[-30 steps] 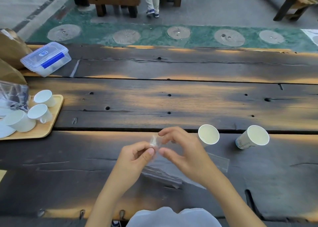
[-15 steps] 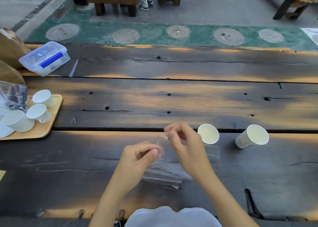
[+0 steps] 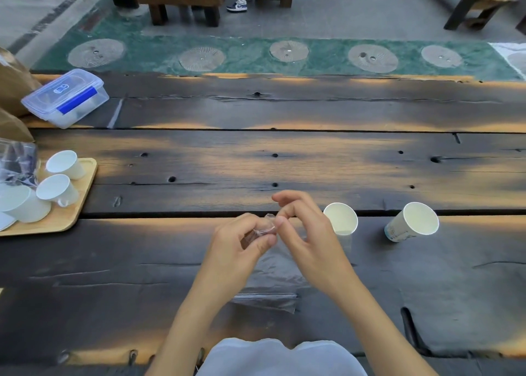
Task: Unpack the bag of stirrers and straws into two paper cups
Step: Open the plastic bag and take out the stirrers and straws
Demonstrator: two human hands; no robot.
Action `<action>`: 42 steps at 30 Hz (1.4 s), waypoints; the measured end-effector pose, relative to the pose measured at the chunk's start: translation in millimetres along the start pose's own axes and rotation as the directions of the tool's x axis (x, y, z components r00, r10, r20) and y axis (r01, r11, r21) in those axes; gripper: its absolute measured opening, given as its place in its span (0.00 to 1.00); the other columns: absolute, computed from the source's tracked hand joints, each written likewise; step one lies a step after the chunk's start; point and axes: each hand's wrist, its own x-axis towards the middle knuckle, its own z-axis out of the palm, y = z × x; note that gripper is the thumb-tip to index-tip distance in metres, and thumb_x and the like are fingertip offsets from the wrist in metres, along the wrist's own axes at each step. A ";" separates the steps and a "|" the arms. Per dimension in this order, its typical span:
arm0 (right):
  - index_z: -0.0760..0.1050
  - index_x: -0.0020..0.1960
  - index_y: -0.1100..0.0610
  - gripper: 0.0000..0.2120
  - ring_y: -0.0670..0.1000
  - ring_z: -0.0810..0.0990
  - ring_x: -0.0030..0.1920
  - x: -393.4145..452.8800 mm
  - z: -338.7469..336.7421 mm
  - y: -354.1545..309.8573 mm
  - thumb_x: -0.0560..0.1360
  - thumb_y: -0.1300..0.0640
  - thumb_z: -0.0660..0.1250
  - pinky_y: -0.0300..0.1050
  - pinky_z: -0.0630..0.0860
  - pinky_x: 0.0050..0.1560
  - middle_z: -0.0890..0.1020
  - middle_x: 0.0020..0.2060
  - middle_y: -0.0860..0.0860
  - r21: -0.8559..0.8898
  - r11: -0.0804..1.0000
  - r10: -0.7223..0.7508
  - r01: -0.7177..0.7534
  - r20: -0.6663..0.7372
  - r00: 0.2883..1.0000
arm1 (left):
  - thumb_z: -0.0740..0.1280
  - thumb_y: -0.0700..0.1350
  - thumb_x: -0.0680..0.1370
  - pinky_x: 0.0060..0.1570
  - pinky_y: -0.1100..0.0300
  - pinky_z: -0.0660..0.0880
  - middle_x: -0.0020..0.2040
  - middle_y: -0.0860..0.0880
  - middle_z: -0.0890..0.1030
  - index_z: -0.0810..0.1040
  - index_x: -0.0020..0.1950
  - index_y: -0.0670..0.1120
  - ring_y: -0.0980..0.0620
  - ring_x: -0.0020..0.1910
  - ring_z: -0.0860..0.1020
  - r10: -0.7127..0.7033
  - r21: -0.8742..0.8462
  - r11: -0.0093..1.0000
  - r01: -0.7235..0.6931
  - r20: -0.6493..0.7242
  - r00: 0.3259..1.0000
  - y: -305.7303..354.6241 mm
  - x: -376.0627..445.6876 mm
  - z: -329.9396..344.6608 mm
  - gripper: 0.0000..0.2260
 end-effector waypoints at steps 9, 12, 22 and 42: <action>0.72 0.65 0.49 0.25 0.45 0.76 0.64 -12.5 -53.0 69.8 0.71 0.40 0.67 0.45 0.70 0.68 0.79 0.59 0.44 0.194 0.889 0.453 -0.415 -0.236 0.859 | 0.68 0.40 0.77 0.45 0.68 0.76 0.45 0.48 0.85 0.80 0.44 0.37 0.56 0.43 0.82 -0.104 -0.277 0.958 0.077 -0.084 0.991 -1.6 -2.8 -19.5 0.06; 0.74 0.62 0.55 0.43 0.56 0.84 0.55 -27.0 -54.4 100.7 0.58 0.27 0.73 0.48 0.75 0.60 0.85 0.53 0.56 0.481 0.694 0.600 -0.535 0.023 0.800 | 0.65 0.41 0.78 0.48 0.63 0.77 0.50 0.46 0.86 0.75 0.43 0.33 0.50 0.45 0.83 -0.149 -0.359 0.929 0.094 -0.128 0.980 -8.8 -0.6 -21.3 0.10; 0.80 0.38 0.60 0.13 0.50 0.69 0.27 -31.8 -38.7 89.2 0.70 0.50 0.74 0.41 0.67 0.31 0.76 0.28 0.53 0.488 0.755 0.493 -0.438 0.018 0.870 | 0.65 0.40 0.80 0.48 0.51 0.77 0.42 0.47 0.86 0.78 0.49 0.40 0.52 0.40 0.82 -0.396 -0.494 0.842 0.219 -0.288 0.872 -25.0 -0.2 -26.8 0.05; 0.73 0.40 0.69 0.14 0.45 0.64 0.25 -20.4 -44.4 48.7 0.80 0.61 0.64 0.34 0.62 0.26 0.69 0.24 0.44 0.249 0.908 0.341 -0.336 0.022 0.940 | 0.69 0.43 0.77 0.43 0.55 0.73 0.38 0.53 0.80 0.80 0.42 0.46 0.55 0.39 0.76 0.117 0.402 0.911 -0.095 -0.031 0.993 -49.0 18.4 -24.9 0.04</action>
